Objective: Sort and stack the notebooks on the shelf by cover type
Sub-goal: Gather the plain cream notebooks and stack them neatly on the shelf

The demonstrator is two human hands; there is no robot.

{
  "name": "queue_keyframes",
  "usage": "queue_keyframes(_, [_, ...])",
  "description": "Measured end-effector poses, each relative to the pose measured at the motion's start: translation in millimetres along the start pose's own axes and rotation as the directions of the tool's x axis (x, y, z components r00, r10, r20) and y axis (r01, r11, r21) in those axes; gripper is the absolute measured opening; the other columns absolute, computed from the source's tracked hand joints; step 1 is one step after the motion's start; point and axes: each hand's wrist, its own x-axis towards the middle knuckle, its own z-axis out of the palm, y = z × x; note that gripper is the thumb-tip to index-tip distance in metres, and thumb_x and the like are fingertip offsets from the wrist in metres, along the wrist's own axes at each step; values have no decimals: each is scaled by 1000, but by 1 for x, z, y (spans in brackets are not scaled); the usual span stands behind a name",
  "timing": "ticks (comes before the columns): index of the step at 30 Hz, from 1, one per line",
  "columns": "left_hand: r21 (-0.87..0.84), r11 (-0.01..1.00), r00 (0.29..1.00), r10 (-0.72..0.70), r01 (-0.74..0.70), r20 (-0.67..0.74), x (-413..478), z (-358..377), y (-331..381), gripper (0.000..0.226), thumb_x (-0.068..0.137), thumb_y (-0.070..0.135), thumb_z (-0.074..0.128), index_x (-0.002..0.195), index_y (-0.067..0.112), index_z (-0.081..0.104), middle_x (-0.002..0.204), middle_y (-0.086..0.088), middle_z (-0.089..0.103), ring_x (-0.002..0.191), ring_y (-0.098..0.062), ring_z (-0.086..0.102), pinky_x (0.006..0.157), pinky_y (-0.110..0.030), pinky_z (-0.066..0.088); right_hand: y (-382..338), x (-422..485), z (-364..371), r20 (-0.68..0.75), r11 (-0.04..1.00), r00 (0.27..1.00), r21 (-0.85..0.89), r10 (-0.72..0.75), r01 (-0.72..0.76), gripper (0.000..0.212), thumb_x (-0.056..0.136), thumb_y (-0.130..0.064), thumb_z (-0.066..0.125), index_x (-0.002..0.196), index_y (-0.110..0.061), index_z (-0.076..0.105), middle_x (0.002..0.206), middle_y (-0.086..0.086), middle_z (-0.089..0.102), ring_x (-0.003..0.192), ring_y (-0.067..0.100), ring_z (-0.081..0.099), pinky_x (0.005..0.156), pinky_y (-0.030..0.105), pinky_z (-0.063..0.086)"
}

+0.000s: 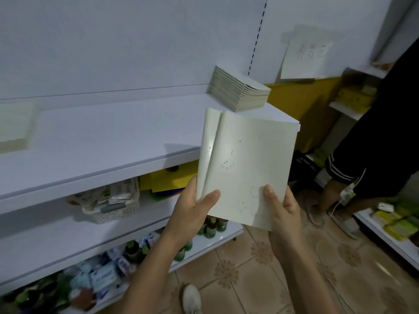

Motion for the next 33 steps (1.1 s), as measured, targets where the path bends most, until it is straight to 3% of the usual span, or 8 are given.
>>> queue_keyframes(5, [21,1000,1000,17,-17,10,72,20,-7,32,82,41,62,111,30,59,105,7,69,98,-13,66,75,-25,55,1,64,-14,-20,1000,1000,-9,-16,16,30,87,-33,56,116,-32,58,103,-9,71,94,16,69,69,28,57])
queue_keyframes(11, [37,998,998,54,-55,39,181,52,3,19,80,44,61,95,32,61,95,-9,65,93,-32,62,80,-52,55,-15,163,-26,-103,997,992,7,-70,71,29,85,-35,57,114,-32,59,107,-7,71,97,15,69,71,26,56])
queue_keyframes(16, [-30,992,988,126,-123,86,250,70,3,46,81,43,61,121,48,39,108,11,62,96,-7,65,64,-23,56,-18,231,-29,-162,991,977,-24,-137,135,18,93,-28,55,110,-32,59,96,-12,72,85,7,70,61,18,54])
queue_keyframes(18, [-33,991,987,133,-131,90,270,74,2,49,80,45,60,120,51,33,112,12,58,97,-1,63,63,-17,54,-14,253,-30,-195,990,971,-32,-139,136,16,94,-27,55,109,-32,59,96,-10,71,83,6,69,60,18,54])
queue_keyframes(24, [4,983,981,185,-186,59,315,82,-2,54,79,53,59,127,56,33,112,26,58,107,-4,60,70,-22,56,-7,311,-35,-194,991,972,-55,-133,125,14,93,-35,56,105,-39,59,98,-12,68,89,9,68,63,21,56])
queue_keyframes(28, [21,966,965,258,-257,-36,343,90,-1,50,83,52,59,129,51,41,124,20,57,118,-10,56,80,-26,56,-9,355,-36,-135,992,984,-76,-113,103,17,90,-42,56,107,-39,58,98,-15,68,91,5,68,64,20,56])
queue_keyframes(31, [124,954,948,289,-273,-131,366,95,0,54,77,61,56,128,62,37,145,22,38,134,-9,39,100,-41,47,-19,393,-35,-41,992,995,-88,-95,91,24,85,-48,58,106,-39,58,96,-17,69,90,2,67,61,17,54])
queue_keyframes(33, [229,932,922,329,-282,-203,382,100,0,54,74,69,53,124,69,32,150,30,21,139,0,25,106,-32,40,-27,420,-35,29,989,994,-98,-105,107,24,86,-45,60,108,-36,58,97,-16,69,91,3,67,61,18,54])
